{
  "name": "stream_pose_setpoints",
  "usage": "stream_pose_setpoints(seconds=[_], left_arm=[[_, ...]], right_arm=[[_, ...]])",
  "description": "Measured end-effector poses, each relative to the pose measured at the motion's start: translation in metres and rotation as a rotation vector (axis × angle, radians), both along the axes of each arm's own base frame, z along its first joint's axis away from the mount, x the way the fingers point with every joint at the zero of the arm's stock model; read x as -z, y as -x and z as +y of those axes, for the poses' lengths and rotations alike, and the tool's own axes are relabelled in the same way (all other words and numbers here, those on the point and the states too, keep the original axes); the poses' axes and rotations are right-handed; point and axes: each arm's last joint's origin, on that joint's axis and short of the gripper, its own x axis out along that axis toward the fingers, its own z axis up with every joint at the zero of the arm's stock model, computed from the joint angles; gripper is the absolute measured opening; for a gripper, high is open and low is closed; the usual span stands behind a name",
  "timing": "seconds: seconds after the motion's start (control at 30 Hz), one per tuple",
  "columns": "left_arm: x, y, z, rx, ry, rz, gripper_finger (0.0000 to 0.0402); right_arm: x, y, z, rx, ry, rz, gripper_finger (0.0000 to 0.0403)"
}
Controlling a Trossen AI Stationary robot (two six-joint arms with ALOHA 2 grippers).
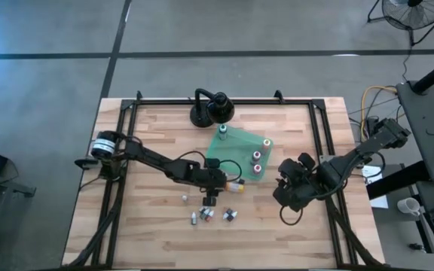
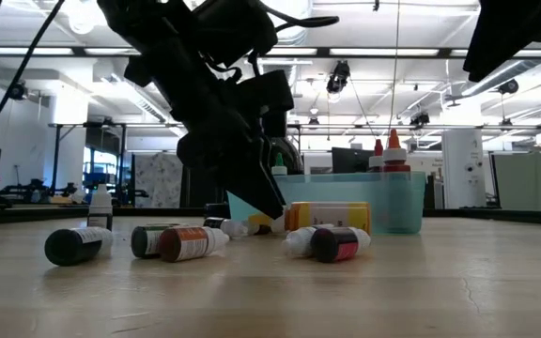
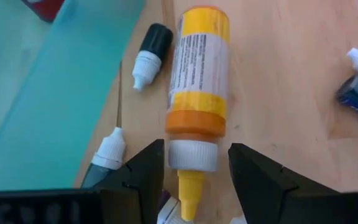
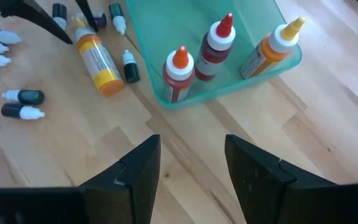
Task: Pick & Place food coloring
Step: Put the large yellow food coloring bottle into the bin
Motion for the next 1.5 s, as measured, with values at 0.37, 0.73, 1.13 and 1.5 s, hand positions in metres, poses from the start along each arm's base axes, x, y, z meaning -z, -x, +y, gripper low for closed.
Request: stream_pose_setpoints(seconds=[0.37, 0.73, 1.13, 1.5], left_arm=[[0.006, -0.004, 0.000, 0.000, 0.000, -0.022, 0.0151], [0.013, -0.003, 0.001, -0.005, -0.002, 0.008, 0.0134], [0.002, -0.004, 0.000, -0.031, 0.008, 0.092, 0.0092], [-0.102, 0.021, 0.003, -0.161, 0.068, 0.296, 0.0094]], right_arm=[[0.008, 0.002, -0.001, 0.028, 0.003, 0.013, 0.0171], [0.009, 0.002, -0.002, 0.028, 0.006, 0.018, 0.0171], [0.009, 0.002, -0.003, 0.032, 0.005, 0.018, 0.0166], [0.007, 0.002, -0.002, 0.048, -0.016, 0.010, 0.0143]])
